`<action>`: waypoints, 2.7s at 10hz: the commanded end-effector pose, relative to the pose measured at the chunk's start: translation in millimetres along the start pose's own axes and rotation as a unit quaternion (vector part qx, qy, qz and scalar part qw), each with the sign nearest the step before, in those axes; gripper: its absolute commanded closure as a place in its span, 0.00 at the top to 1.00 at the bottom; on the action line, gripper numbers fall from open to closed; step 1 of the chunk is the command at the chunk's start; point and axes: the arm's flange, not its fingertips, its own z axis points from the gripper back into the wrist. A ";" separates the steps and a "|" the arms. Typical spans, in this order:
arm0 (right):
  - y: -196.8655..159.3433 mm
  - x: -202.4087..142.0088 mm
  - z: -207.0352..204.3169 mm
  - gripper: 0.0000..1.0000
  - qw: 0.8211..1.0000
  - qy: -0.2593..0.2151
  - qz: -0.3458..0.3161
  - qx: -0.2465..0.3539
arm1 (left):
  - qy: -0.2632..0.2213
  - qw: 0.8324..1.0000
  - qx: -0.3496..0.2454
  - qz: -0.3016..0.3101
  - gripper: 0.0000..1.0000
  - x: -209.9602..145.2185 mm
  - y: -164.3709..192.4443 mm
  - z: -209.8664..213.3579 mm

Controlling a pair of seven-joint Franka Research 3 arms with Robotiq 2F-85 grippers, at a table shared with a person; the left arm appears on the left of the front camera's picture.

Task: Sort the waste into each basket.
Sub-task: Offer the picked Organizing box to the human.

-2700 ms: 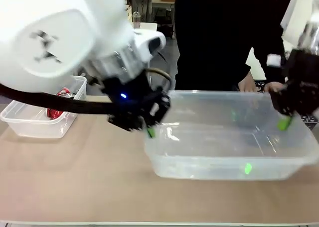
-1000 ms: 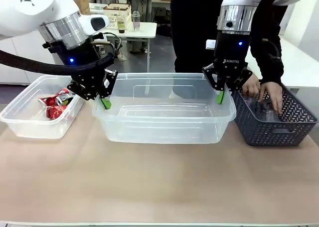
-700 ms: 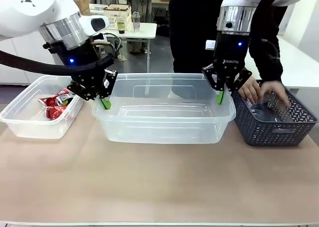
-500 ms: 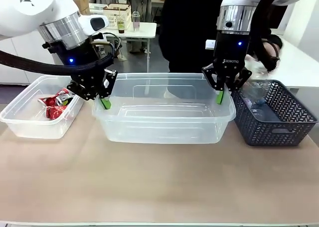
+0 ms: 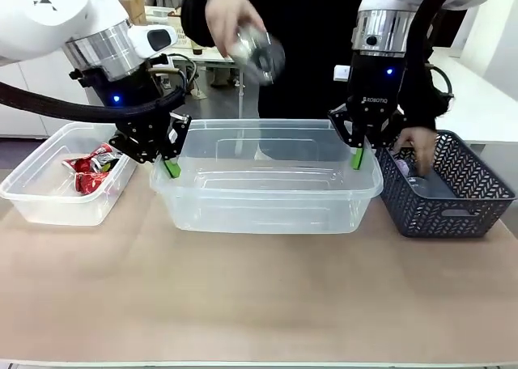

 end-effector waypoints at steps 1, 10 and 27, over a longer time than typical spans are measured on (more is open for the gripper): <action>-0.3 0.1 2.4 0.00 1.000 0.005 0.007 -0.012 | -0.008 1.000 -0.007 0.003 0.00 -2.3 4.0 4.1; -0.3 0.1 2.4 0.00 1.000 0.005 0.007 -0.012 | -0.008 1.000 -0.007 0.003 0.00 -2.3 4.0 4.1; -0.3 0.1 2.4 0.00 1.000 0.005 0.007 -0.012 | -0.008 1.000 -0.007 0.003 0.00 -2.3 4.0 4.1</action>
